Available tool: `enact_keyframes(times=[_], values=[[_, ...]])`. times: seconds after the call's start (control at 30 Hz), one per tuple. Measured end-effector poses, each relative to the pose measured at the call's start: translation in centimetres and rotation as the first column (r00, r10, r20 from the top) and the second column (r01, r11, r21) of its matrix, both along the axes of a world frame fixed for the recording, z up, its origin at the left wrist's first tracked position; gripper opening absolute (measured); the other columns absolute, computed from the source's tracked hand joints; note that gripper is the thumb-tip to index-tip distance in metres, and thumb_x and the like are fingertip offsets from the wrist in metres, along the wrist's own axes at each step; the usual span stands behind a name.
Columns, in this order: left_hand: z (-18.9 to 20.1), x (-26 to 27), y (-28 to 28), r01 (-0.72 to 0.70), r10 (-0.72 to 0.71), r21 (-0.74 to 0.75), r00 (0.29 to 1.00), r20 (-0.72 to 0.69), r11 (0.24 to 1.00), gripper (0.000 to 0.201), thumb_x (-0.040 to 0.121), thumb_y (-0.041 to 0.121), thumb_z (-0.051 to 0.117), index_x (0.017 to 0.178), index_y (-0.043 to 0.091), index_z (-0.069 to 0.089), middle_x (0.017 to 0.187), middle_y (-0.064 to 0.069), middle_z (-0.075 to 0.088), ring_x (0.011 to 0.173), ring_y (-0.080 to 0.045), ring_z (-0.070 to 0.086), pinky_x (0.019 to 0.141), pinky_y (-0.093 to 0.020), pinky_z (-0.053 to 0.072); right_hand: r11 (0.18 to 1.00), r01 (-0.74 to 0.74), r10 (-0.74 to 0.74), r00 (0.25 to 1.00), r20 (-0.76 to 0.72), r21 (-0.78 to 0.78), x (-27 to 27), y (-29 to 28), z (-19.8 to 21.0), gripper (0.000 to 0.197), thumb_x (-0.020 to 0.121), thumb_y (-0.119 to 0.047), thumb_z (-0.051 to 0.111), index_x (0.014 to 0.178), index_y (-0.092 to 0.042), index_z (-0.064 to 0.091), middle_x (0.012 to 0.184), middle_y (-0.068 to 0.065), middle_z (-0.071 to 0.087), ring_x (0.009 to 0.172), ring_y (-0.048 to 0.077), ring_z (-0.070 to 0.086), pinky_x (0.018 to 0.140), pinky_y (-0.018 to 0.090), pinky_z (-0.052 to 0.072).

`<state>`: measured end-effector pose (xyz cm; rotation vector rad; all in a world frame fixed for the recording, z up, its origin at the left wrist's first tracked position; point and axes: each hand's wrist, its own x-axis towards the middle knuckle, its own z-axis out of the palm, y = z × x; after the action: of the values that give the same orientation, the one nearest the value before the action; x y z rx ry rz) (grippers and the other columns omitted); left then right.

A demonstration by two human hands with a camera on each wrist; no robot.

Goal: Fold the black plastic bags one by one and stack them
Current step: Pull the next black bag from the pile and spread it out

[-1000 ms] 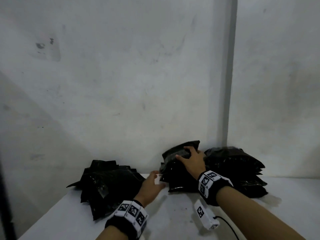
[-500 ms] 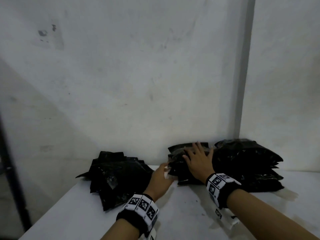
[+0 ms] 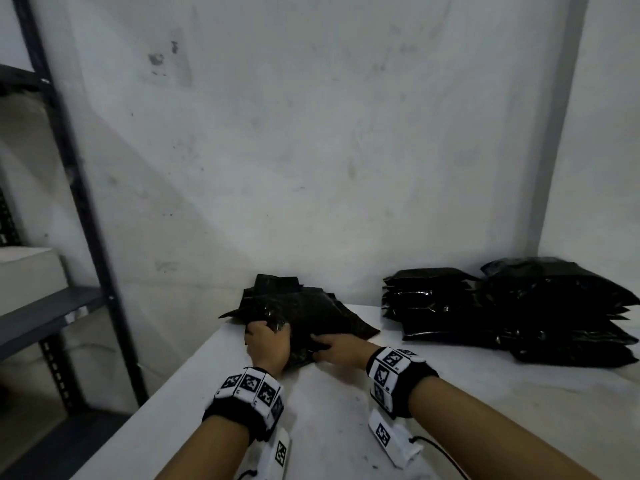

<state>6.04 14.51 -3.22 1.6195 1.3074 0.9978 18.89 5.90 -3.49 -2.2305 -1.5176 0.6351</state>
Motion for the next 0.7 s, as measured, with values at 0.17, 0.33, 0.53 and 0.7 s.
enact_keyframes(times=[0.17, 0.33, 0.53, 0.7], values=[[-0.4, 0.4, -0.1, 0.03, 0.01, -0.238, 0.986, 0.165, 0.971, 0.097, 0.078, 0.03, 0.077, 0.141, -0.009, 0.015, 0.144, -0.027, 0.033, 0.131, -0.041, 0.037, 0.109, -0.043, 0.035, 1.0, -0.002, 0.003, 0.998, 0.06, -0.016, -0.2, -1.5, -0.2, 0.05, 0.091, -0.031, 0.061, 0.138, -0.021, 0.049, 0.139, 0.004, 0.052, 0.126, 0.021, 0.049, 0.096, 0.022, 0.037], [-1.2, 1.1, -0.1, 0.039, -0.051, -0.194, 0.997, -0.057, 0.98, 0.085, 0.081, 0.051, 0.068, 0.135, -0.009, 0.04, 0.136, -0.022, 0.049, 0.124, -0.038, 0.048, 0.105, -0.037, 0.039, 1.0, 0.007, -0.007, 1.0, 0.009, 0.021, 0.4, -3.3, 0.4, 0.028, 0.094, -0.027, 0.058, 0.114, -0.01, 0.065, 0.122, 0.008, 0.064, 0.115, 0.021, 0.057, 0.094, 0.024, 0.041], [-1.0, 1.0, -0.6, 0.075, -0.067, -0.099, 0.994, 0.082, 0.992, 0.055, 0.086, 0.024, 0.068, 0.13, -0.002, 0.047, 0.126, -0.02, 0.053, 0.118, -0.037, 0.049, 0.102, -0.039, 0.04, 0.969, 0.093, -0.074, 0.993, -0.094, 0.228, 1.6, -5.3, 0.1, 0.02, 0.09, -0.019, 0.062, 0.105, -0.009, 0.071, 0.107, 0.0, 0.068, 0.092, 0.005, 0.057, 0.073, 0.007, 0.041], [1.0, -0.2, -2.9, 0.355, -0.235, -0.156, 0.832, 0.503, 0.922, 0.04, 0.089, 0.01, 0.064, 0.125, 0.004, 0.048, 0.119, -0.015, 0.061, 0.107, -0.03, 0.059, 0.092, -0.043, 0.05, 0.857, 0.284, -0.203, 0.953, -0.225, 0.43, 2.4, -7.3, 0.4, 0.033, 0.088, -0.027, 0.068, 0.116, -0.014, 0.057, 0.108, -0.001, 0.056, 0.103, 0.012, 0.055, 0.084, 0.022, 0.048]])
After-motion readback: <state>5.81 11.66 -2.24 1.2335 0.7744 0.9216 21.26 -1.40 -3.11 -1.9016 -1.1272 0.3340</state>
